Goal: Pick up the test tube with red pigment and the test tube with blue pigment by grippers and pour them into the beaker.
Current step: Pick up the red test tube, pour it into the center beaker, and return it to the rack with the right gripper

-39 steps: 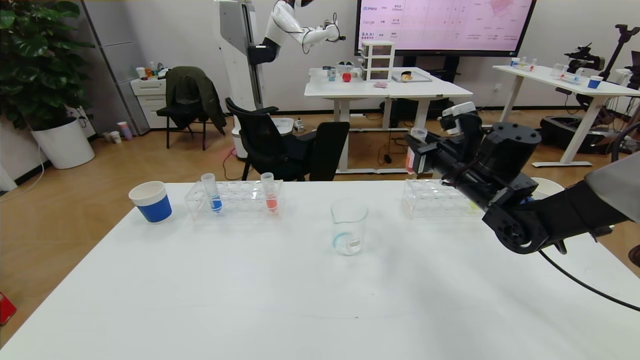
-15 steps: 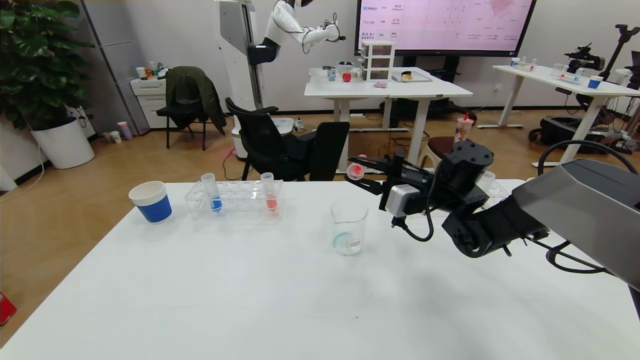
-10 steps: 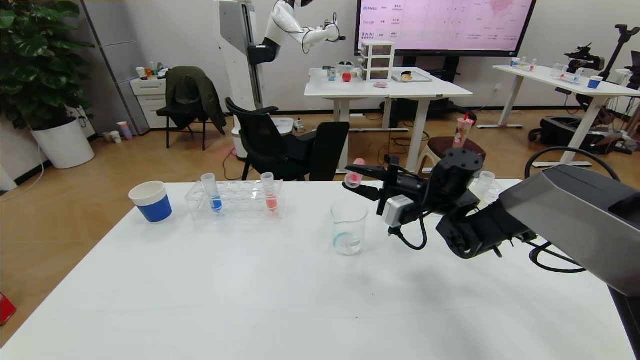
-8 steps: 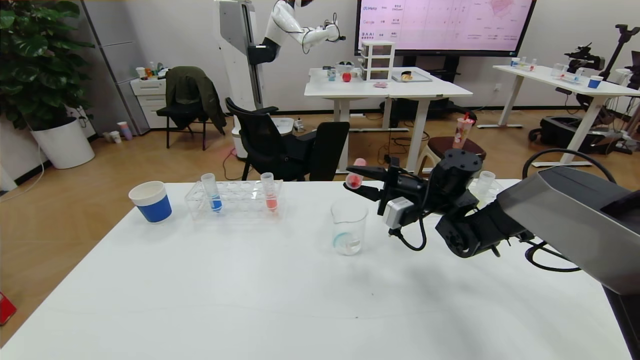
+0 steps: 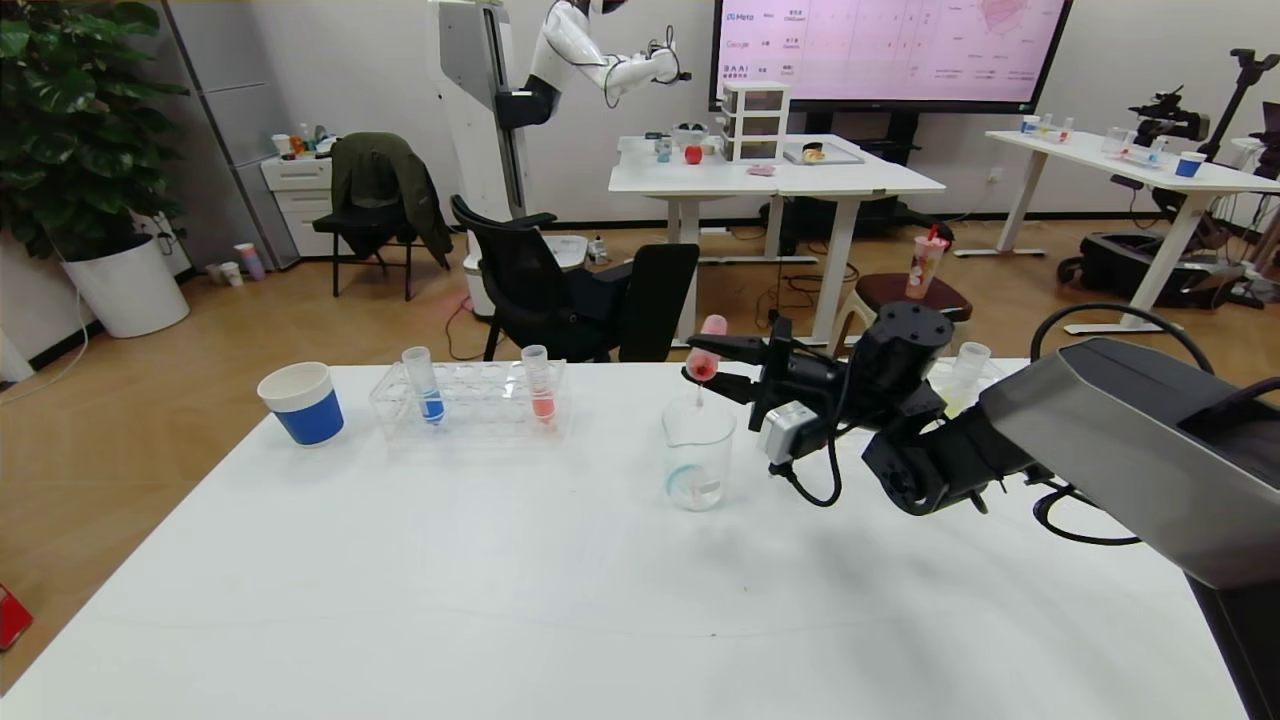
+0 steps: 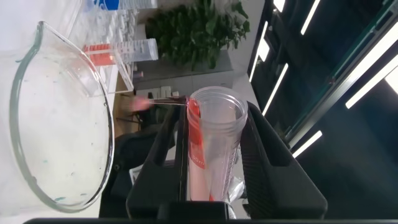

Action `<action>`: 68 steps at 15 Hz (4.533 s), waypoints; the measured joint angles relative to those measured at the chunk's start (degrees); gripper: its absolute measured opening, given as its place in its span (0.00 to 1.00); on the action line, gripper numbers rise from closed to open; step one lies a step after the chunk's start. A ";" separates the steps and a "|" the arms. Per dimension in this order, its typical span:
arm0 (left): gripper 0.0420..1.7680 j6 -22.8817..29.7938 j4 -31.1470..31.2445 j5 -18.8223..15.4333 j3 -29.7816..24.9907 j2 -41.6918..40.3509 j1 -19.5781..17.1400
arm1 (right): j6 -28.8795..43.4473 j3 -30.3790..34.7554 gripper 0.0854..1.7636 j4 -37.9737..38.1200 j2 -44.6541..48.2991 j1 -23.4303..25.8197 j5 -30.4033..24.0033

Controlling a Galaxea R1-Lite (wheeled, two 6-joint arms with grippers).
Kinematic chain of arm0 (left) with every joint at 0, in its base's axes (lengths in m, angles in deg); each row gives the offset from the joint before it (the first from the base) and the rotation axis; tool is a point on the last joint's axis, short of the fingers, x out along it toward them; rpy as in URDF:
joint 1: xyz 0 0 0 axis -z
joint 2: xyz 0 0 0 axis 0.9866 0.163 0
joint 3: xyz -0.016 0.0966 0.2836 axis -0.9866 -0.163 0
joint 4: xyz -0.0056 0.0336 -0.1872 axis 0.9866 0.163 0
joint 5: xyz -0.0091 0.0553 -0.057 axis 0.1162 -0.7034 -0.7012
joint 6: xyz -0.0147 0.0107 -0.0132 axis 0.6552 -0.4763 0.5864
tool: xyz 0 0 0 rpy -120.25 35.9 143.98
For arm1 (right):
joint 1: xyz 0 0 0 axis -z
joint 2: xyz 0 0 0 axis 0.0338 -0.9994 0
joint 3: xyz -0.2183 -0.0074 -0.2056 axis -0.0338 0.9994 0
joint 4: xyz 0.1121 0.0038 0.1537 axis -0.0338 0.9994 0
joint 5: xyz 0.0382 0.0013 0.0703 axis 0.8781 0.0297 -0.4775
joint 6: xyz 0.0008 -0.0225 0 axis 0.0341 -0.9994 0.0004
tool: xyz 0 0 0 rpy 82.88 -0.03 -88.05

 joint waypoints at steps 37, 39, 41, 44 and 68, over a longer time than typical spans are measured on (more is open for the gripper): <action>0.99 0.01 -0.02 0.00 0.00 0.00 0.00 | 19.91 1.44 0.26 -3.91 8.07 0.78 6.73; 0.99 0.04 -0.02 0.00 0.00 0.00 0.00 | 33.16 5.02 0.26 -7.47 11.65 0.30 18.59; 0.99 0.00 -0.02 0.02 0.00 0.00 0.00 | 46.86 8.70 0.26 -7.89 15.38 -0.63 30.49; 0.99 0.01 0.00 0.00 0.00 0.00 0.00 | 58.47 12.73 0.26 -1.54 20.15 0.43 40.63; 0.99 0.06 0.00 -0.02 0.00 0.00 0.00 | 68.68 13.79 0.26 17.92 24.36 43.48 41.98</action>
